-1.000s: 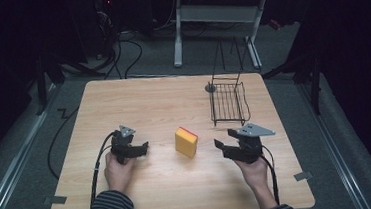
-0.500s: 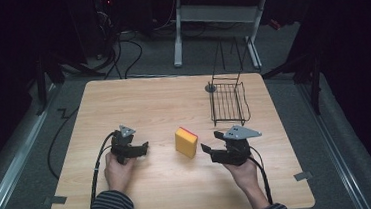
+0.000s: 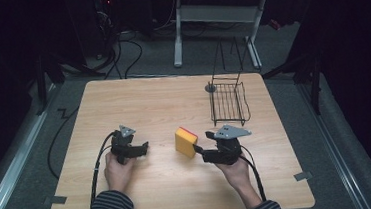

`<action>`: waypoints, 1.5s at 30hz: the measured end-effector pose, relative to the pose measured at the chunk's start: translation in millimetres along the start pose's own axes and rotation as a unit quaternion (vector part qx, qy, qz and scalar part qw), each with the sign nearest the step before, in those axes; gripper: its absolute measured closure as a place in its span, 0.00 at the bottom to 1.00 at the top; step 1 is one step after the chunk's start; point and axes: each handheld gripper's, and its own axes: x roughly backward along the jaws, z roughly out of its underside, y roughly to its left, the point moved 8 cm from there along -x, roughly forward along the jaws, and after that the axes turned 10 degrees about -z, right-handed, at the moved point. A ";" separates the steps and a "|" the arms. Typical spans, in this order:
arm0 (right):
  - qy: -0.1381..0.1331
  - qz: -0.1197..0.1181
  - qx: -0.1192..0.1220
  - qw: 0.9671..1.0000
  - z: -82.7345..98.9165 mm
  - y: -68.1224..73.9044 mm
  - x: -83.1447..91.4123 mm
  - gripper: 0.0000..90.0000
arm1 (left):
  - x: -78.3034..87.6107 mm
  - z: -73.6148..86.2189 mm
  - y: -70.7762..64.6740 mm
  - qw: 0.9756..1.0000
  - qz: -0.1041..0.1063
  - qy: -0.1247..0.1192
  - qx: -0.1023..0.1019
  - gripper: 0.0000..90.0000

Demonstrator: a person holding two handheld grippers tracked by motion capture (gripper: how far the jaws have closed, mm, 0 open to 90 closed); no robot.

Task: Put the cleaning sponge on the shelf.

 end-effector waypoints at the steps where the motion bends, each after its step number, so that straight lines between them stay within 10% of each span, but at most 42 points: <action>1: 0.001 -0.001 -0.001 1.000 -0.2 0.0 -3.8 0.36 | 0.0 0.0 0.0 1.000 0.000 0.000 0.000 0.19; 45: 0.063 -0.015 -0.010 0.998 26.5 -9.5 -60.9 0.64 | 0.1 0.1 0.1 1.000 0.002 0.001 0.000 0.19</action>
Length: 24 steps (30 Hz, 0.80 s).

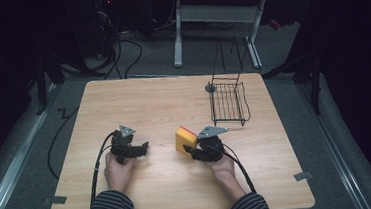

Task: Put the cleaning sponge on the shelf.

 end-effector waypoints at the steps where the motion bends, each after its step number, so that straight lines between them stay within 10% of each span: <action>1: 0.000 0.000 0.001 1.000 0.0 0.4 0.3 0.65 | 0.0 0.0 0.0 1.000 0.000 0.000 0.000 0.19; 24: -0.019 -0.008 0.000 1.000 -7.3 3.5 22.9 0.67 | 0.0 0.0 -0.2 1.000 0.001 0.000 0.001 0.19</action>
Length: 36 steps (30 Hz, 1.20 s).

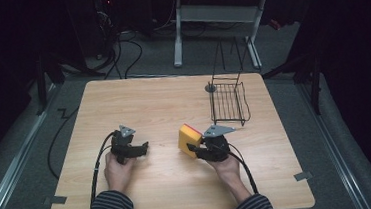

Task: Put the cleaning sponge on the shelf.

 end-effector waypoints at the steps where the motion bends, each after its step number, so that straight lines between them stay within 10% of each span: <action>1: 0.001 0.002 0.003 1.000 0.0 0.2 3.2 0.67 | 0.0 0.0 0.0 1.000 0.000 0.000 0.000 0.19; 36: -0.055 0.023 -0.012 0.998 -9.4 -15.4 61.0 0.67 | -0.2 -0.2 0.0 1.000 -0.001 -0.001 -0.001 0.19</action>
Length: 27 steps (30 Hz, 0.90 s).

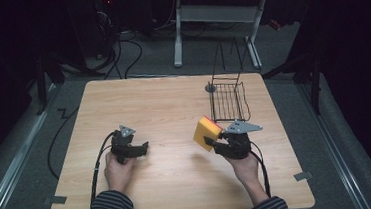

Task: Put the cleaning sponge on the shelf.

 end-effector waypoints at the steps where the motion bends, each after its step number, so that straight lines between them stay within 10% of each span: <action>1: -0.001 0.001 -0.001 1.000 -0.5 -0.9 1.7 0.67 | -0.1 0.0 0.0 1.000 0.000 0.000 0.000 0.19; 27: -0.029 0.063 -0.025 0.997 -12.7 -42.0 40.2 0.67 | 0.0 0.1 -0.1 1.000 0.000 0.000 0.001 0.19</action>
